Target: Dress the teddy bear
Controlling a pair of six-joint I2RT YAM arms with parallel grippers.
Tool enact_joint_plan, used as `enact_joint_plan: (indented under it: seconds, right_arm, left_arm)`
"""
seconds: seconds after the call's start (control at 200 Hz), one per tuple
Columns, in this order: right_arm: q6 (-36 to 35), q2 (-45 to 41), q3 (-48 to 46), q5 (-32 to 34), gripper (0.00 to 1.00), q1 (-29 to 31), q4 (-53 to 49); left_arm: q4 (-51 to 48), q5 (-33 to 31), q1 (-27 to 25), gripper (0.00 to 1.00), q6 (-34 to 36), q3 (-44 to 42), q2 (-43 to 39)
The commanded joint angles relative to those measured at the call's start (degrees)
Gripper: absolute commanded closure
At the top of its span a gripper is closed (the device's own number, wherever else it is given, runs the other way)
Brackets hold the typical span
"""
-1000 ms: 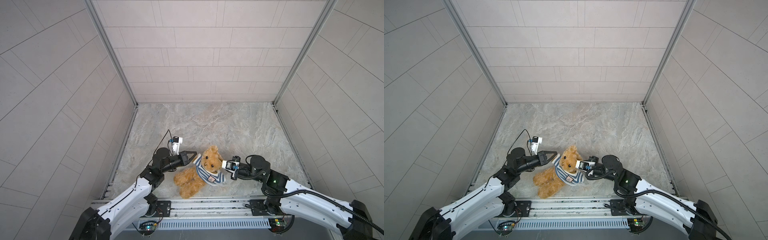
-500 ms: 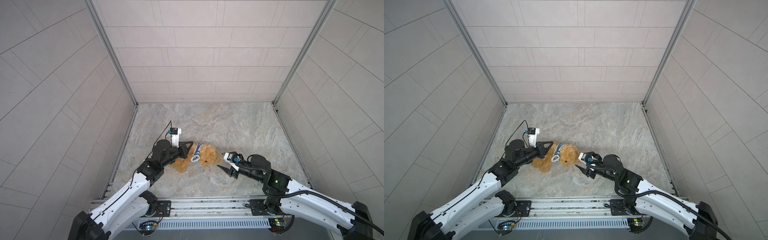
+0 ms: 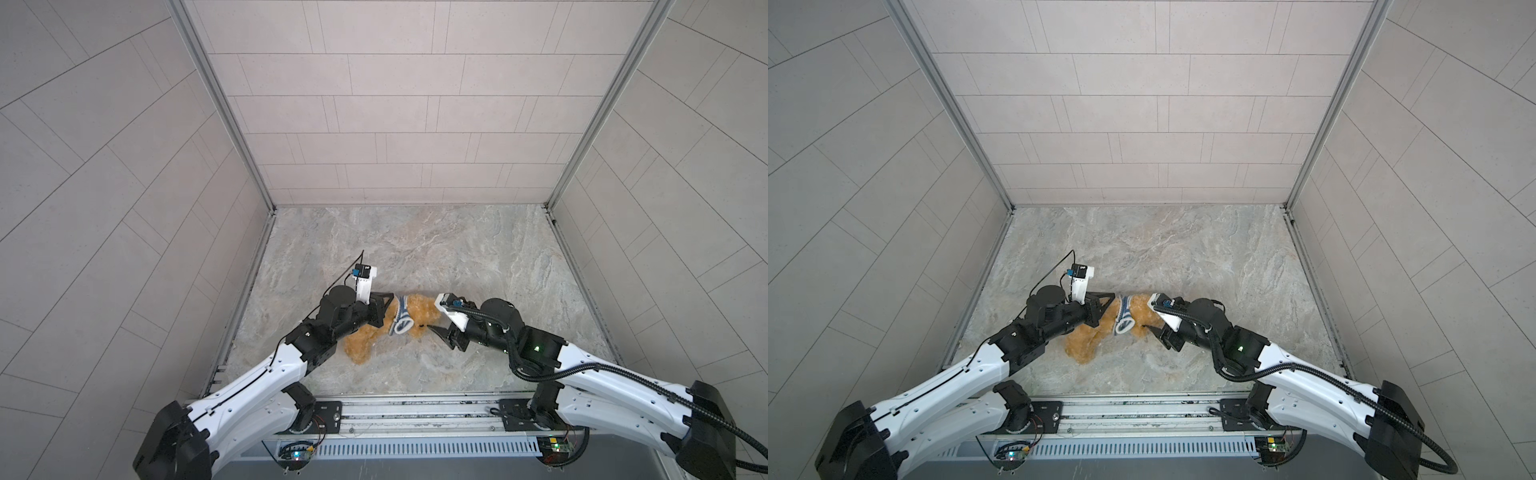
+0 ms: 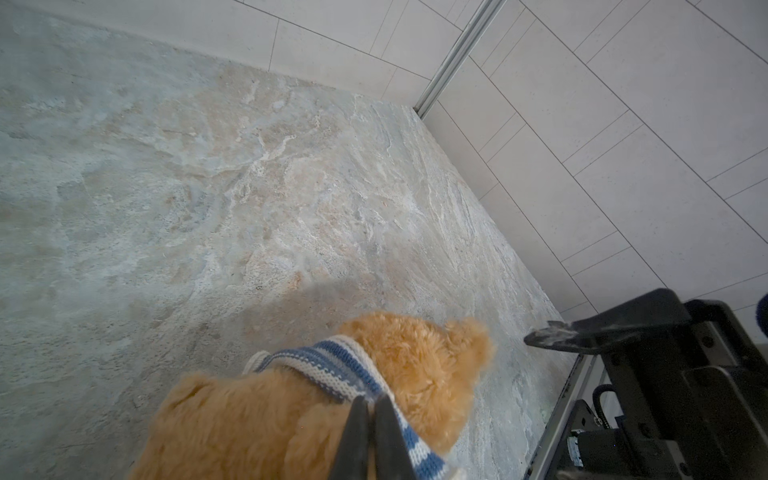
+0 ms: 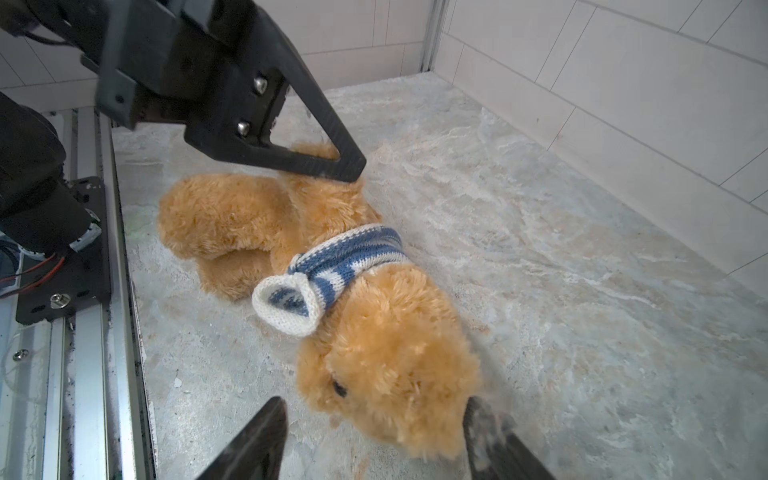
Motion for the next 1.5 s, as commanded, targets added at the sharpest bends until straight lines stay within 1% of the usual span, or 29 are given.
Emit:
enact_joint_plan:
  seconds: [0.0, 0.205, 0.275, 0.335, 0.536, 0.601, 0.666, 0.746, 0.811, 0.831, 0.866, 0.936, 0.976, 1.016, 1.066, 1.106, 1.176, 1.236, 1.282, 1.372, 1.437, 1.497]
  right_arm:
    - [0.8, 1.9, -1.6, 0.2, 0.29, 0.0, 3.1]
    - [0.2, 4.4, -1.2, 0.3, 0.31, 0.0, 4.4]
    - [-0.1, 5.6, -0.8, 0.4, 0.33, 0.0, 4.6]
    - [-0.4, 7.1, -0.4, 0.2, 0.38, 0.0, 4.9]
    - [-0.6, 12.1, -0.1, -1.3, 0.57, 0.0, 7.9]
    - [-0.5, 12.9, -0.1, -1.4, 0.69, 0.0, 8.7]
    - [-0.8, 13.3, 0.2, -1.7, 0.79, 0.0, 8.6]
    - [-1.2, 13.4, 0.5, -1.7, 0.92, 0.0, 7.9]
    - [-1.3, 12.9, 0.6, -1.8, 1.0, 0.0, 7.0]
    - [-1.3, 12.6, 0.6, -1.9, 1.0, 0.0, 6.7]
    - [-1.3, 12.1, 0.6, -2.1, 1.0, 0.0, 6.3]
    - [-1.0, 11.0, 0.7, -1.8, 1.0, 0.1, 5.5]
    - [-0.7, 10.4, 0.8, -1.4, 1.0, 0.4, 4.6]
    - [-0.4, 10.0, 1.4, -0.4, 1.0, 0.8, 3.3]
    - [0.2, 9.6, 2.5, 0.8, 1.0, 1.2, 1.5]
    - [1.2, 9.3, 3.4, 1.9, 1.0, 1.5, 0.0]
    - [3.9, 9.2, 5.1, 3.5, 1.0, 1.6, -2.4]
    - [5.5, 9.4, 5.7, 3.9, 1.0, 1.6, -4.2]
    - [5.9, 9.6, 8.0, 3.7, 1.0, 1.6, -5.2]
    - [6.2, 9.3, 8.8, 3.0, 1.0, 2.3, -5.8]
    - [6.1, 8.8, 9.0, 4.2, 1.0, 3.1, -5.8]
    - [5.8, 8.7, 9.3, 4.9, 1.0, 3.5, -6.3]
  left_arm:
    - [3.0, -1.1, -0.8, 1.0, -0.8, -1.4, -0.3]
    - [2.0, -0.6, -1.2, 1.0, -0.5, -3.3, -1.3]
    - [1.9, -0.5, -1.2, 1.0, -0.7, -3.9, -1.7]
    - [1.9, -0.4, -1.2, 1.0, -0.9, -4.2, -1.9]
    - [1.5, -0.3, -1.4, 1.0, -1.3, -4.9, -2.6]
    - [0.9, -0.5, -1.5, 1.0, -1.3, -5.1, -3.1]
    - [-0.9, -1.0, -1.5, 1.0, -1.5, -5.0, -3.5]
    - [-4.9, -1.8, -1.5, 1.0, -1.6, -4.6, -4.6]
    - [-9.4, -2.7, -1.5, 1.0, -1.5, -4.1, -6.1]
    - [-11.1, -3.3, -1.5, 1.0, -1.5, -3.8, -6.8]
    - [-14.1, -4.4, -1.5, 0.94, -1.4, -3.4, -8.0]
    - [-20.9, -7.6, -1.5, 0.74, -0.8, -2.4, -10.8]
    - [-24.7, -10.0, -1.5, 0.65, -0.7, -1.7, -12.7]
    - [-27.9, -12.2, -1.5, 0.57, -1.1, -0.8, -14.8]
    - [-29.9, -12.0, -1.6, 0.51, -1.2, 0.4, -17.7]
    - [-30.5, -10.7, -1.8, 0.52, -1.9, 1.6, -19.7]
    - [-30.3, -8.7, -3.0, 0.56, -3.7, 3.5, -21.6]
    - [-30.3, -8.2, -4.6, 0.61, -6.2, 4.9, -21.6]
    - [-29.1, -7.2, -6.1, 0.64, -8.0, 5.5, -21.1]
    - [-25.2, -6.7, -10.7, 0.68, -10.4, 6.1, -18.5]
    - [-24.1, -8.1, -14.5, 0.71, -10.8, 7.2, -15.2]
    - [-23.9, -9.8, -16.8, 0.74, -11.0, 8.0, -11.8]
